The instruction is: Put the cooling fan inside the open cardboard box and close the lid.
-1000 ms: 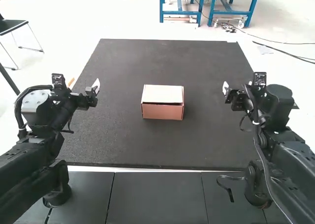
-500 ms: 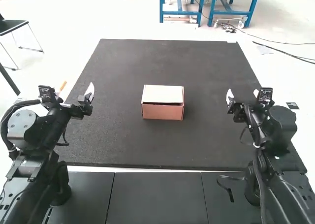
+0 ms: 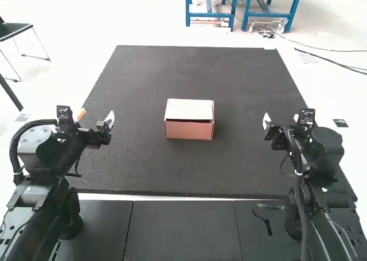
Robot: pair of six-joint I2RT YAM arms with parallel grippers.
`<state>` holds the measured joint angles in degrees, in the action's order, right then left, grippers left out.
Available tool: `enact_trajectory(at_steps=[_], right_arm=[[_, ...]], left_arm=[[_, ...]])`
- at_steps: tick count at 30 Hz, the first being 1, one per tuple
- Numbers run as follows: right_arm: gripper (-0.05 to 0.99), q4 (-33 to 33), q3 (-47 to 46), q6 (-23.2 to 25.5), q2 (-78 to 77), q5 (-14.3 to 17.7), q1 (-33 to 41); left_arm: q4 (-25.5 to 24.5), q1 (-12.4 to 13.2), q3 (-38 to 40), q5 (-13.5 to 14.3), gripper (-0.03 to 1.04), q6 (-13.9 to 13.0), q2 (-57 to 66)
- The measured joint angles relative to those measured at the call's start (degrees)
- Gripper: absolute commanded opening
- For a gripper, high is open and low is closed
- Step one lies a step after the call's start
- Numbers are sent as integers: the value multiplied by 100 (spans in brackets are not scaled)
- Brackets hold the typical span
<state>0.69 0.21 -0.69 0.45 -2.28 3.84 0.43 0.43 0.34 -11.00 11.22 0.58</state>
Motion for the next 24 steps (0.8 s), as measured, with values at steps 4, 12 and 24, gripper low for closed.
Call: enact_trajectory(at_steps=[4, 12, 24], right_arm=[[91, -33, 0, -2, 0, 87, -7], [91, -44, -2, -33, 0, 131, -267], [91, -55, 0, -72, 0, 131, -476]], left_arm=[[-44, 0, 0, 7, 96, 0, -2], [-57, 11, 0, 26, 96, 0, 0], [-57, 11, 0, 26, 96, 0, 0]])
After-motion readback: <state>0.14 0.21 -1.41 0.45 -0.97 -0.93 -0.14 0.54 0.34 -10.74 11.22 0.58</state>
